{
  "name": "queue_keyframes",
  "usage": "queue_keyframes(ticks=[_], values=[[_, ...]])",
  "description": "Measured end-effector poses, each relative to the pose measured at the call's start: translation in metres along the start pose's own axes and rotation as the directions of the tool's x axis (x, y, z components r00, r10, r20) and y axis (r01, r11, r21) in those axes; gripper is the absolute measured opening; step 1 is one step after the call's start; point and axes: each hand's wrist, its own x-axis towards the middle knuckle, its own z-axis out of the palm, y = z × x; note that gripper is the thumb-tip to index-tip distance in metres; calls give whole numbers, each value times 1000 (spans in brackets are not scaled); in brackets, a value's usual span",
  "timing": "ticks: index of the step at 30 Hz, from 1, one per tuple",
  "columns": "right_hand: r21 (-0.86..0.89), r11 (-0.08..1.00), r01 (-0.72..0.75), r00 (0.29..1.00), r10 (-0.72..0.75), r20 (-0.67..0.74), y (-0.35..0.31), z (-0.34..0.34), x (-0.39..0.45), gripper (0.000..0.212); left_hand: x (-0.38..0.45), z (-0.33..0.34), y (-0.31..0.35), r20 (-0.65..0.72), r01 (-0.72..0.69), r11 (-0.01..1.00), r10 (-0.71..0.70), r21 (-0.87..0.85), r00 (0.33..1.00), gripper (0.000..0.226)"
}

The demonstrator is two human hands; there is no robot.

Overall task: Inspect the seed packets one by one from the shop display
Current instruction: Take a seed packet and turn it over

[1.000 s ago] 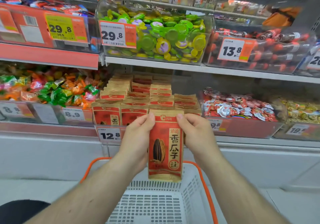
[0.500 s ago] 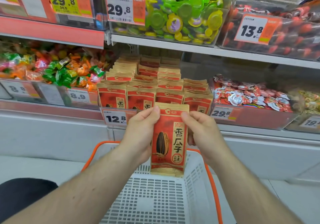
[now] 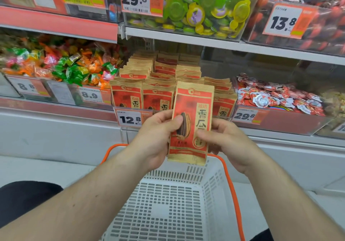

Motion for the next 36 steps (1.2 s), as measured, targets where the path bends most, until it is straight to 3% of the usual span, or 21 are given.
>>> queue_keyframes(ticks=[5, 8, 12, 15, 18, 21, 24, 28, 36], values=[[-12, 1000, -2, 996, 4, 91, 5, 1, -2, 43, 0, -3, 3, -26, 41, 997, -43, -67, 999, 23], [-43, 999, 14, 997, -11, 71, 6, 2, -2, 33, -1, -3, 0, -63, 24, 999, -21, 42, 998, 20], [-347, 937, 41, 997, -63, -53, 10, 15, -1, 37, -3, -2, -5, -80, -43, 950, 71, 309, 994, 19], [-453, 889, 68, 998, -58, 35, 12, 18, -4, 50, -3, -2, -8, -46, -7, 942, 23, 334, 999, 27], [-401, 908, 119, 991, -85, 102, 8, 9, -5, 39, -2, -8, -8, 16, 6, 934, -12, 358, 1000, 23], [-290, 938, 189, 978, -207, -35, 3, 9, -6, 10, -3, -11, -8, 88, 6, 929, -42, 369, 995, 25], [-362, 902, 234, 952, -288, -102, 4, 14, -5, 19, -6, -10, -9, 179, 25, 940, -91, 340, 980, 39], [-387, 883, 267, 934, -336, -124, 6, 20, -3, 24, -7, -10, -13, 266, 54, 969, -119, 242, 957, 33], [-352, 896, 272, 929, -340, -147, 3, 21, -4, 26, -6, -9, -16, 244, 100, 976, -147, 192, 959, 21]])
